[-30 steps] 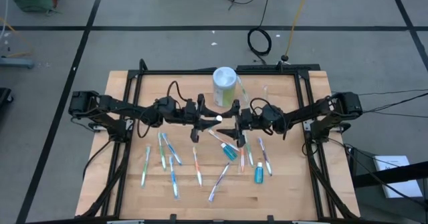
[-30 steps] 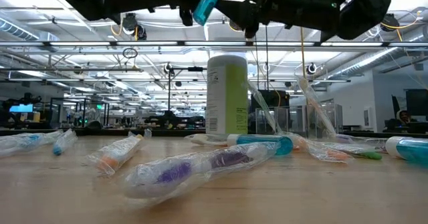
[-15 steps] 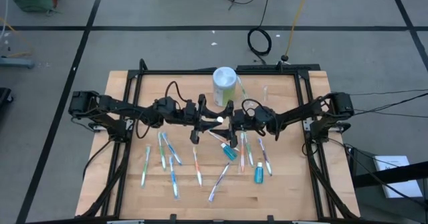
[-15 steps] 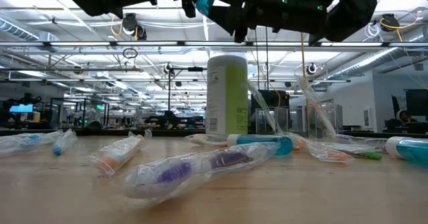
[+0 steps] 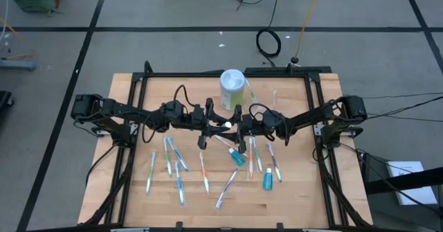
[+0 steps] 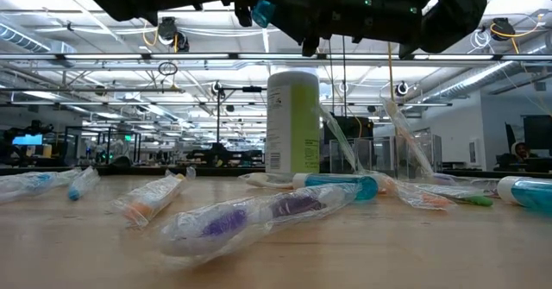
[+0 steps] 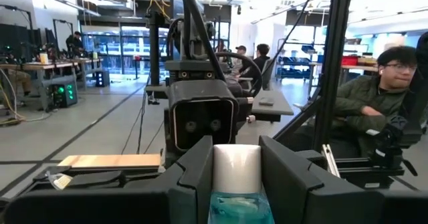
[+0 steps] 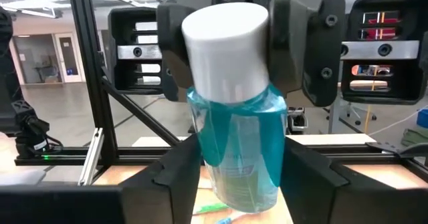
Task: Pick & Place toothbrushing station
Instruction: Put the blue mouthwash into the transparent organizer
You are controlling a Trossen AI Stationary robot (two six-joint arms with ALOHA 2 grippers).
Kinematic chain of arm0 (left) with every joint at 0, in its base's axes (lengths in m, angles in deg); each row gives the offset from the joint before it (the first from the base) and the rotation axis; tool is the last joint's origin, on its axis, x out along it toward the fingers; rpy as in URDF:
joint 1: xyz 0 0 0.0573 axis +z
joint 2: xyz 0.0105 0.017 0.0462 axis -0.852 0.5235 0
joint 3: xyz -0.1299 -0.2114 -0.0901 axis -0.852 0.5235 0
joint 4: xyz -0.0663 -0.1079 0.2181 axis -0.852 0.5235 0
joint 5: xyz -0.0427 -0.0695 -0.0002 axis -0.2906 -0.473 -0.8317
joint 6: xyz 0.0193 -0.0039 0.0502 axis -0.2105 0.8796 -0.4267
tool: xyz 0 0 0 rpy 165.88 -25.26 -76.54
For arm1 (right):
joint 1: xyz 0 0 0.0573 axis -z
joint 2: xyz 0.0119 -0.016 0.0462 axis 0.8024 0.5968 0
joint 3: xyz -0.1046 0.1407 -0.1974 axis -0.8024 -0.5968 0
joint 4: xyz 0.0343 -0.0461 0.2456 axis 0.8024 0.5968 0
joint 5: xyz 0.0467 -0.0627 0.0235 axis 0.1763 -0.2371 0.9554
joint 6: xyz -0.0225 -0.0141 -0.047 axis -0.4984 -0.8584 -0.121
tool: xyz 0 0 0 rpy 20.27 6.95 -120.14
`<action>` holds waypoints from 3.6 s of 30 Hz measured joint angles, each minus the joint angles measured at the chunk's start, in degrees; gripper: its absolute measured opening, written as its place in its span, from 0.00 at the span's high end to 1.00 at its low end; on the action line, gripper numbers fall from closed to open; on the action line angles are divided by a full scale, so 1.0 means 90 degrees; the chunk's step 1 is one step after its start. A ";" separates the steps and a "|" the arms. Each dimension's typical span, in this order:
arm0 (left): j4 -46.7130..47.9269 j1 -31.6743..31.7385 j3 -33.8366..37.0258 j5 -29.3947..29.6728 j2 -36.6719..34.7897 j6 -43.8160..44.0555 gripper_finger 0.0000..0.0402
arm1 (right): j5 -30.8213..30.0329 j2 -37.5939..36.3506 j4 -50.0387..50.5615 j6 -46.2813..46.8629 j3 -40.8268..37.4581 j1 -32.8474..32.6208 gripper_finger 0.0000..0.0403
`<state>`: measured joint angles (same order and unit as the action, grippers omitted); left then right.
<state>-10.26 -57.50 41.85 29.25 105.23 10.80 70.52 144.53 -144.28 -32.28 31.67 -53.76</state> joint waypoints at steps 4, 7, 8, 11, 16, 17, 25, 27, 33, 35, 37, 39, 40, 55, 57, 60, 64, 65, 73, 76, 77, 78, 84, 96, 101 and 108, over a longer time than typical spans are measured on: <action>0.0040 0.0000 -0.0002 0.0012 0.0000 0.0007 0.73 | 0.0003 0.0000 0.0020 -0.0017 -0.0002 0.0001 0.61; 0.0039 -0.0007 -0.0002 0.0094 0.0000 0.0010 0.73 | 0.0001 0.0000 0.0015 -0.0015 -0.0002 0.0002 0.61; 0.0041 -0.0007 -0.0002 0.0100 0.0000 0.0007 0.73 | -0.0001 0.0000 0.0017 -0.0015 -0.0002 0.0002 0.61; 0.0053 -0.0007 -0.0002 0.0106 0.0000 -0.0137 0.73 | -0.0010 0.0000 0.0035 -0.0052 -0.0002 0.0002 0.61; 0.0085 -0.0007 -0.0002 0.0116 0.0000 -0.0311 0.73 | -0.0009 -0.0005 0.0095 -0.0186 -0.0002 0.0005 0.62; 0.0087 -0.0007 -0.0003 0.0119 0.0000 -0.0311 0.73 | -0.0009 -0.0005 0.0095 -0.0185 -0.0002 0.0007 0.62; 0.0134 -0.0010 -0.0002 0.0354 0.0000 -0.0539 0.73 | -0.0017 -0.0010 0.0201 -0.0177 -0.0007 0.0092 0.63; 0.0141 0.0008 -0.0002 0.0391 0.0000 -0.0676 0.73 | -0.0024 -0.0013 0.0265 -0.0165 -0.0007 0.0134 0.64; 0.0152 0.0005 0.0000 0.0873 0.0005 -0.0838 0.73 | -0.0059 -0.0017 0.0366 -0.0140 -0.0007 0.0194 0.64; 0.0153 0.0015 0.0000 0.1061 0.0005 -0.0869 0.73 | -0.0105 -0.0017 0.0380 -0.0134 -0.0007 0.0201 0.64; 0.0180 0.0029 0.0000 0.1115 0.0005 -0.0983 0.73 | -0.0144 -0.0017 0.0390 -0.0132 -0.0007 0.0205 0.64; 0.0242 0.0027 0.0000 0.1133 0.0005 -0.1137 0.73 | -0.0180 -0.0013 0.0425 -0.0136 -0.0007 0.0204 0.64; 0.0262 0.0024 0.0000 0.1143 0.0005 -0.1194 0.73 | -0.0238 -0.0010 0.0442 -0.0136 -0.0007 0.0202 0.64; 0.0359 0.0490 0.0000 0.1112 0.0005 -0.1143 0.73 | -0.0975 -0.0007 0.0674 0.0036 -0.0007 0.0233 0.65; 0.0399 0.0491 0.0000 0.1117 0.0005 -0.1184 0.73 | -0.1052 -0.0007 0.0727 0.0033 -0.0007 0.0231 0.65; 0.0480 0.0498 0.0000 0.1089 0.0005 -0.1199 0.73 | -0.1252 -0.0007 0.0868 0.0027 -0.0007 0.0230 0.65; 0.0828 0.0547 -0.0009 0.1072 0.0005 -0.1210 0.67 | -0.1327 0.0006 0.1099 0.0007 -0.0007 0.0255 0.65; 0.0939 0.0568 -0.0012 0.1064 0.0002 -0.1191 0.64 | -0.1330 0.0013 0.1165 0.0007 -0.0011 0.0258 0.65; 0.1111 0.0619 -0.0012 0.1501 -0.0101 -0.1390 0.47 | -0.1327 -0.0103 0.1917 0.0001 -0.0012 0.0447 0.65; 0.1087 0.0619 -0.0022 0.1579 -0.0232 -0.1392 0.44 | -0.1390 -0.0433 0.2773 -0.0004 -0.0007 0.0527 0.65; 0.1176 0.0618 -0.0017 0.1601 -0.0277 -0.1379 0.44 | -0.1529 -0.0602 0.3184 -0.0003 -0.0007 0.0537 0.65; 0.1186 0.0617 -0.0012 0.1607 -0.0307 -0.1378 0.44 | -0.1706 -0.0808 0.3659 -0.0004 -0.0009 0.0539 0.66; 0.1546 0.0614 -0.0012 0.1646 -0.0444 -0.1314 0.47 | -0.2875 -0.2035 0.6266 0.0359 -0.0010 0.0434 0.69; 0.1768 0.0610 -0.0012 0.1649 -0.0435 -0.0983 0.55 | -0.4610 -0.2613 0.6905 0.1462 -0.1038 0.0868 0.69; 0.1770 0.0610 -0.0010 0.1644 -0.0435 -0.0976 0.55 | -0.3938 -0.2553 0.6856 0.1702 -0.1260 0.1223 0.69; 0.1794 0.0610 -0.0010 0.1638 -0.0435 -0.1001 0.55 | -0.3868 -0.2504 0.6840 0.1794 -0.1505 0.1476 0.69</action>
<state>5.89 -52.02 41.76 43.99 101.32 1.79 35.71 121.99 -82.72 -16.13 18.12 -40.48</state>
